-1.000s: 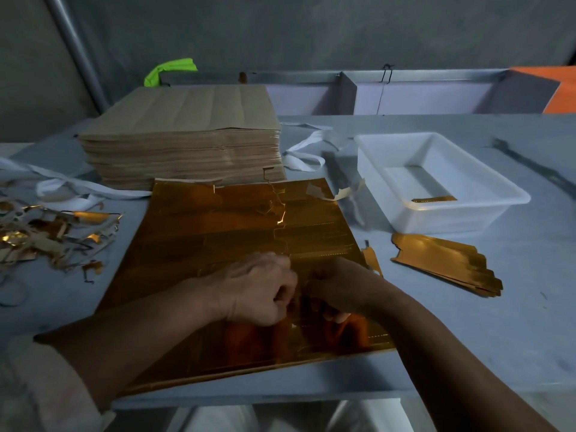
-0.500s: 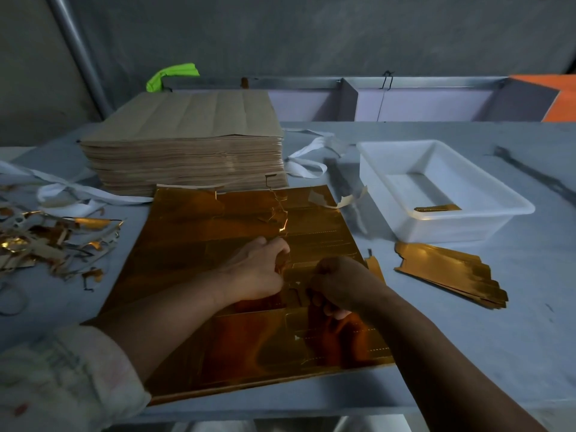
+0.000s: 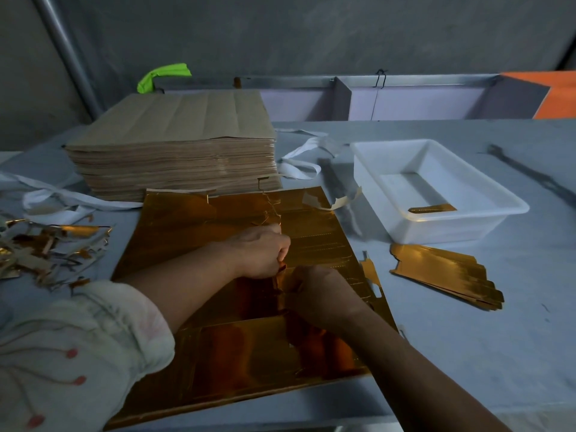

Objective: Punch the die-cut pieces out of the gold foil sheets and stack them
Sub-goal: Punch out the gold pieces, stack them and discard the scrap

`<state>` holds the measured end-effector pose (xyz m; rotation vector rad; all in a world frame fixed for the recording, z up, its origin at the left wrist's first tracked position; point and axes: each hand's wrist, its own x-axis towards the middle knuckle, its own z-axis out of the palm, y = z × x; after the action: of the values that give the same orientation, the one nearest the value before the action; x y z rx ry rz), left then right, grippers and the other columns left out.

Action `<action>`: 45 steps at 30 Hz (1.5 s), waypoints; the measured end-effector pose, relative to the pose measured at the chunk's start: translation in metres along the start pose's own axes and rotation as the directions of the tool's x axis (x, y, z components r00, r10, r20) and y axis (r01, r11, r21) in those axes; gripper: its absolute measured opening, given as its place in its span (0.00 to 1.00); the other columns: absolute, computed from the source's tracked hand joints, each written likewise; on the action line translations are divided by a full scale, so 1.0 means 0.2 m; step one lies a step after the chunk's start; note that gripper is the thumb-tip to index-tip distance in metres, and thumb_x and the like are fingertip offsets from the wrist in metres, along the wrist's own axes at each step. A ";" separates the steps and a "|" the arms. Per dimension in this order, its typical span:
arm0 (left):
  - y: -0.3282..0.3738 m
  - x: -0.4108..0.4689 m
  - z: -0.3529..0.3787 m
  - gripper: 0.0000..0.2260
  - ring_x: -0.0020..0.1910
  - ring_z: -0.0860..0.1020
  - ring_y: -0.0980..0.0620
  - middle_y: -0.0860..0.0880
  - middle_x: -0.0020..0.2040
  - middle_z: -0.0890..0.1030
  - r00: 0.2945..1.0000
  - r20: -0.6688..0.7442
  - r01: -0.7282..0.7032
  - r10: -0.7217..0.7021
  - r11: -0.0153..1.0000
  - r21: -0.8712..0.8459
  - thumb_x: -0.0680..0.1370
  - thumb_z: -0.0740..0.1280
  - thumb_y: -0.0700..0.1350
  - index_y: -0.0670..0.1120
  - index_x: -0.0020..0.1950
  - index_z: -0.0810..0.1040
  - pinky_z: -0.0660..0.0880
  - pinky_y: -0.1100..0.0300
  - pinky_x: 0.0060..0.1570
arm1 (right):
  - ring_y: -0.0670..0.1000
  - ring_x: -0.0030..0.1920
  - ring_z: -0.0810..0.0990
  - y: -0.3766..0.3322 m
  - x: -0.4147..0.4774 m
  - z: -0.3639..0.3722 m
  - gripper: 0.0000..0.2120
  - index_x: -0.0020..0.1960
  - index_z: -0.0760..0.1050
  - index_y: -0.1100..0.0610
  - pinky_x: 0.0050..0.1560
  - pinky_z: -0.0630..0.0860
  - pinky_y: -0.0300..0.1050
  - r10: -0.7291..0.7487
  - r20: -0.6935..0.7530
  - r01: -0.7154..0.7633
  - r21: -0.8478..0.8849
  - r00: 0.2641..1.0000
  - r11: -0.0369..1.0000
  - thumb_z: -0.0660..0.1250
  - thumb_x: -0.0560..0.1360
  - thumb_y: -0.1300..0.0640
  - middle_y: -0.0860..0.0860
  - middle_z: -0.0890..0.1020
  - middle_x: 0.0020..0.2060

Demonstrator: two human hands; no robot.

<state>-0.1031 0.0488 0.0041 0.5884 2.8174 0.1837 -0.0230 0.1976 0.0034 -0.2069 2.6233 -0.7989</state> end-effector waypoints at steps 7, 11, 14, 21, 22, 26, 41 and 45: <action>0.00 0.01 0.00 0.16 0.43 0.68 0.56 0.57 0.48 0.67 0.995 0.036 -0.095 0.092 0.987 0.128 0.73 0.66 0.38 0.59 0.48 0.67 0.65 0.60 0.36 | 0.51 0.50 0.81 0.00 -0.02 -0.01 0.10 0.60 0.77 0.54 0.54 0.81 0.49 -0.022 0.007 0.022 0.003 1.000 1.000 0.64 0.80 0.54 0.52 0.81 0.52; 0.00 0.03 -0.01 0.16 0.43 0.68 0.56 0.57 0.47 0.67 0.995 0.037 -0.099 0.095 0.984 0.146 0.72 0.67 0.40 0.59 0.47 0.67 0.64 0.60 0.35 | 0.51 0.50 0.81 0.00 -0.03 -0.03 0.10 0.60 0.76 0.54 0.55 0.81 0.49 -0.030 0.014 0.030 0.008 0.999 1.000 0.64 0.80 0.54 0.53 0.80 0.52; 0.00 0.04 -0.02 0.15 0.43 0.68 0.55 0.57 0.47 0.65 0.995 0.052 -0.095 0.089 0.987 0.130 0.72 0.67 0.41 0.60 0.47 0.66 0.64 0.60 0.34 | 0.51 0.50 0.81 0.00 -0.03 -0.03 0.11 0.61 0.76 0.54 0.54 0.81 0.48 -0.043 0.024 0.042 0.021 0.999 0.999 0.64 0.80 0.54 0.53 0.80 0.53; 0.02 0.02 -0.06 0.11 0.42 0.70 0.54 0.53 0.46 0.68 0.996 -0.023 -0.080 0.084 0.987 0.136 0.73 0.67 0.39 0.54 0.40 0.69 0.68 0.59 0.35 | 0.49 0.42 0.79 0.03 -0.01 -0.05 0.06 0.56 0.75 0.53 0.44 0.79 0.43 -0.025 0.046 0.019 0.126 0.999 0.992 0.65 0.80 0.54 0.51 0.80 0.46; 0.02 0.01 -0.08 0.11 0.43 0.71 0.53 0.53 0.46 0.68 0.996 -0.035 -0.080 0.084 0.989 0.124 0.73 0.66 0.38 0.54 0.39 0.70 0.68 0.59 0.36 | 0.47 0.38 0.78 0.04 -0.01 -0.05 0.03 0.52 0.74 0.52 0.39 0.77 0.40 -0.027 0.039 0.022 0.135 0.999 0.991 0.65 0.80 0.54 0.50 0.79 0.43; 0.00 -0.02 -0.12 0.10 0.43 0.71 0.53 0.53 0.46 0.70 0.994 -0.072 -0.081 0.086 0.994 0.067 0.72 0.66 0.36 0.51 0.39 0.72 0.70 0.58 0.37 | 0.42 0.32 0.76 0.06 -0.01 -0.08 0.05 0.45 0.73 0.48 0.30 0.71 0.34 -0.028 -0.012 0.030 0.161 1.000 0.986 0.65 0.80 0.52 0.47 0.78 0.37; -0.08 -0.13 -0.38 0.10 0.39 0.77 0.50 0.49 0.37 0.77 0.954 -0.301 -0.035 -0.012 0.988 -0.151 0.73 0.65 0.34 0.49 0.37 0.73 0.76 0.52 0.40 | 0.46 0.41 0.78 0.01 -0.04 -0.15 0.10 0.47 0.74 0.49 0.40 0.74 0.39 -0.090 -0.007 0.090 0.150 0.996 0.985 0.60 0.82 0.45 0.49 0.79 0.43; -0.08 -0.15 -0.42 0.08 0.37 0.76 0.52 0.50 0.36 0.78 0.940 -0.338 -0.020 -0.035 0.987 -0.158 0.72 0.66 0.35 0.48 0.37 0.75 0.73 0.55 0.36 | 0.48 0.44 0.78 -0.01 -0.04 -0.14 0.09 0.51 0.74 0.51 0.43 0.75 0.41 -0.098 -0.003 0.098 0.127 0.995 0.987 0.59 0.82 0.47 0.51 0.79 0.47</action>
<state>-0.1060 0.0161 0.0875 0.5545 3.0935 0.5546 -0.0265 0.2127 0.0276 -0.3033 2.5641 -0.9943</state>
